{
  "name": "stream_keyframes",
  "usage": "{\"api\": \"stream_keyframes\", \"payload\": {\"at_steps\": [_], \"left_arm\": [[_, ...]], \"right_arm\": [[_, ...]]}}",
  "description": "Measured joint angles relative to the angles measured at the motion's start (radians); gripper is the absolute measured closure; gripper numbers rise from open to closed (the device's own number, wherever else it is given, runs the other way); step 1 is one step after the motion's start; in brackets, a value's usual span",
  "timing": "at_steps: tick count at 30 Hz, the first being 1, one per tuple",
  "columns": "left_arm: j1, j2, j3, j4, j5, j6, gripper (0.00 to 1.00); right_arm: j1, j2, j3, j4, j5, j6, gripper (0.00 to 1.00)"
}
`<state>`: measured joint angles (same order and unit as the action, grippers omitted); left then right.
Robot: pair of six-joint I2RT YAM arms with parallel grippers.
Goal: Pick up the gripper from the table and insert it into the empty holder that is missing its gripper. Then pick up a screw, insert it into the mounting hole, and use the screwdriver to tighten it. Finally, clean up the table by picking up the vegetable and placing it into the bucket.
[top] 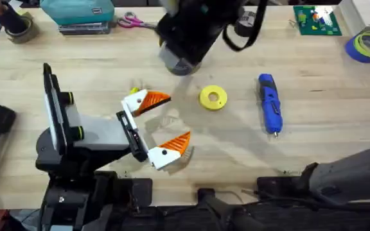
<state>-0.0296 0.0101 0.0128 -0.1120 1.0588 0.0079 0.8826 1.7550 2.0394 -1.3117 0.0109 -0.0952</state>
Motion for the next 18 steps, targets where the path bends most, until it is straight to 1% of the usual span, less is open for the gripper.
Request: {"api": "stream_keyframes", "payload": {"at_steps": [3, 7, 14, 18], "left_arm": [[0.0, 0.0, 0.0, 0.0, 0.0, 0.0, 0.015], [0.0, 0.0, 0.0, 0.0, 0.0, 0.0, 0.015], [0.0, 0.0, 0.0, 0.0, 0.0, 0.0, 0.016], [0.0, 0.0, 0.0, 0.0, 0.0, 0.0, 0.015]], "right_arm": [[0.04, 0.0, 0.002, 0.006, 0.0, -0.044, 0.995], [0.065, 0.0, 0.002, 0.02, -0.004, -0.101, 0.995], [0.073, 0.0, 0.002, 0.022, -0.058, -0.215, 0.995], [0.073, 0.0, 0.002, 0.021, -0.069, -0.262, 0.995]]}}
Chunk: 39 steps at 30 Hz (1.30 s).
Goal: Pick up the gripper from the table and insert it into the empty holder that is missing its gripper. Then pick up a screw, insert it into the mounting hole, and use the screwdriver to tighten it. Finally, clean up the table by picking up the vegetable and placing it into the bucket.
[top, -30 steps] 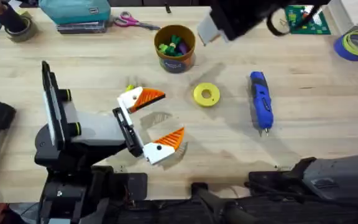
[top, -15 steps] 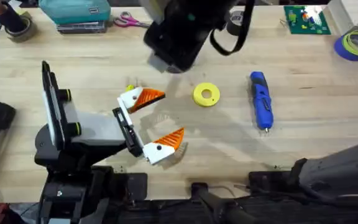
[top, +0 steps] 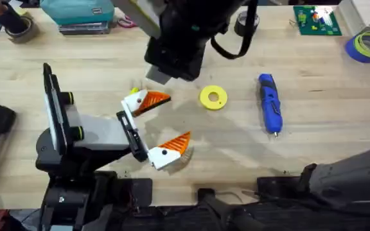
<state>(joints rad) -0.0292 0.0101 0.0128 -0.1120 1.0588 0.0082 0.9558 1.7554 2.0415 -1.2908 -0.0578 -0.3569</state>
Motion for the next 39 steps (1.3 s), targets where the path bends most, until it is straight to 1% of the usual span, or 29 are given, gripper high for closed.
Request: {"api": "stream_keyframes", "payload": {"at_steps": [6, 11, 23, 32, 39], "left_arm": [[0.0, 0.0, 0.0, 0.0, 0.0, 0.0, 0.015], [0.0, 0.0, 0.0, 0.0, 0.0, 0.0, 0.015], [0.0, 0.0, 0.0, 0.0, 0.0, 0.0, 0.015], [0.0, 0.0, 0.0, 0.0, 0.0, 0.0, 0.015], [0.0, 0.0, 0.0, 0.0, 0.0, 0.0, 0.015]], "right_arm": [[0.014, 0.0, 0.0, -0.003, -0.004, -0.07, 0.995], [0.026, 0.001, 0.0, -0.012, -0.011, -0.097, 0.995], [0.027, 0.035, 0.004, 0.004, -0.011, -0.101, 0.995], [0.03, 0.093, 0.065, 0.005, -0.011, -0.101, 0.995], [0.051, 0.106, 0.069, 0.005, -0.011, -0.101, 0.995]]}}
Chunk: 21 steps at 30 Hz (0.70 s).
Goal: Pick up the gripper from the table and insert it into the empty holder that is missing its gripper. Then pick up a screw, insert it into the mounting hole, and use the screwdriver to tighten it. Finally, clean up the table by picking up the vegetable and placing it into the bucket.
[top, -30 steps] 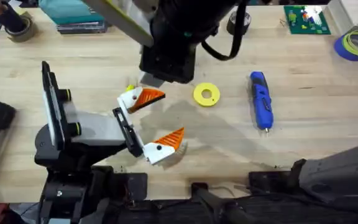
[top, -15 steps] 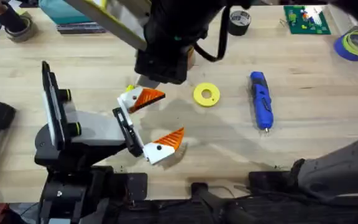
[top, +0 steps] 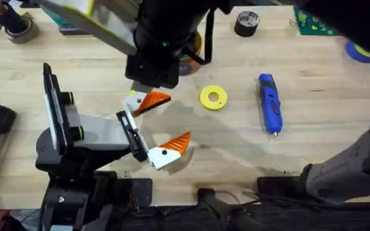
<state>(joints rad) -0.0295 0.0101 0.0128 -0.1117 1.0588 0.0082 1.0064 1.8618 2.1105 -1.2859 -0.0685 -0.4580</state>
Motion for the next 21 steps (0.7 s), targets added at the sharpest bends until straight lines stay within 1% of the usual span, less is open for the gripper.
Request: {"api": "stream_keyframes", "payload": {"at_steps": [21], "left_arm": [[0.0, 0.0, 0.0, 0.0, 0.0, 0.0, 0.015]], "right_arm": [[0.028, 0.002, 0.0, -0.026, 0.0, 0.0, 0.995]]}}
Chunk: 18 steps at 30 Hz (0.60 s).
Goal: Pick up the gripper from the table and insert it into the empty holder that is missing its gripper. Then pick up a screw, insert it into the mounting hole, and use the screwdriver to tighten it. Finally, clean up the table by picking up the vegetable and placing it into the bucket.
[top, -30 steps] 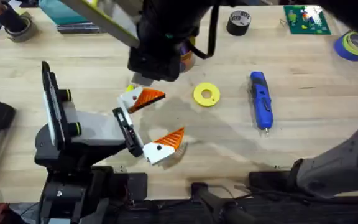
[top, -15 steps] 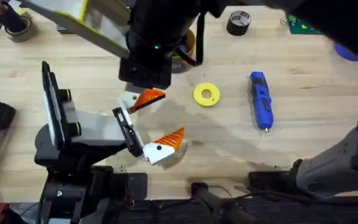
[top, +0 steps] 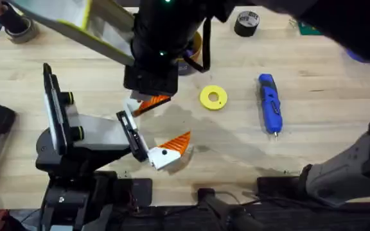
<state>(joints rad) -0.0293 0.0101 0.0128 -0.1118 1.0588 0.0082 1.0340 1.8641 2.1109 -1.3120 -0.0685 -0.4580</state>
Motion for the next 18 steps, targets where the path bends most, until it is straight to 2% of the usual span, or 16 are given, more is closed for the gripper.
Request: {"api": "stream_keyframes", "payload": {"at_steps": [18], "left_arm": [[0.0, 0.0, 0.0, 0.0, 0.0, 0.0, 0.015]], "right_arm": [[0.0, 0.033, 0.0, -0.001, 0.0, 0.002, 0.995]]}}
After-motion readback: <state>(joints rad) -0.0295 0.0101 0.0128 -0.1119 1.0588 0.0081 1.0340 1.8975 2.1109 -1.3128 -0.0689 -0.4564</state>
